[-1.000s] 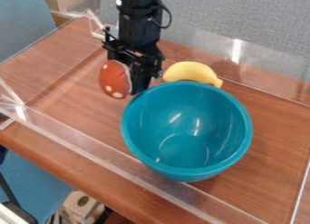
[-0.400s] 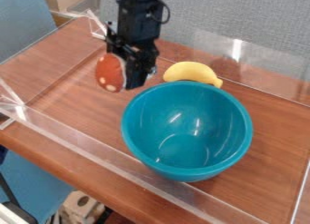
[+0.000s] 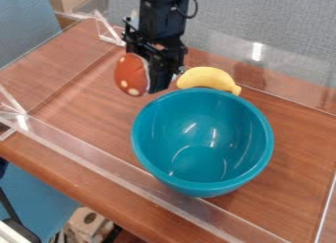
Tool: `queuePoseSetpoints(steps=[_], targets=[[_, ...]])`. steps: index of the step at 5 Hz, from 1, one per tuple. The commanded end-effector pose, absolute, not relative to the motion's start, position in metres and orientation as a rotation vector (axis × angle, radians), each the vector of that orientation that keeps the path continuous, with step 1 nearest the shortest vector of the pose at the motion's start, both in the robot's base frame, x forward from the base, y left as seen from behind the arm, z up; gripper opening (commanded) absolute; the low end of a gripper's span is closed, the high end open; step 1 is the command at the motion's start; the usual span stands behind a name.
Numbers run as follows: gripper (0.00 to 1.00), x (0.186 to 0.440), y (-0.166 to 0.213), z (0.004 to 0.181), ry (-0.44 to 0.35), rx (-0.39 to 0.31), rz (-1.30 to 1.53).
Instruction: Remove the mushroom from the blue bowl and put it on the table
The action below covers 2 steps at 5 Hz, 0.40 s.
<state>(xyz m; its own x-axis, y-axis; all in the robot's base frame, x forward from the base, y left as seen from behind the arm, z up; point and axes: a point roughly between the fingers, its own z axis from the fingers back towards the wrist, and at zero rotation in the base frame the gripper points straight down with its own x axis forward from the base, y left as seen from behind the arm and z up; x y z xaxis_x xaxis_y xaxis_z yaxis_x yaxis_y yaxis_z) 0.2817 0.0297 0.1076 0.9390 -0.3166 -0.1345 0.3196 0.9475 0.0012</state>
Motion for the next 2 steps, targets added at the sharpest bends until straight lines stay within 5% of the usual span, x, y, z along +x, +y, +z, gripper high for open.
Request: queuePoseSetpoints(steps=[1, 2], targets=[[0.0, 0.2798, 0.0324, 0.1182, 0.084, 0.028, -0.272], [0.0, 0.2778, 0.0378, 0.1155, 0.093, 0.028, -0.224]])
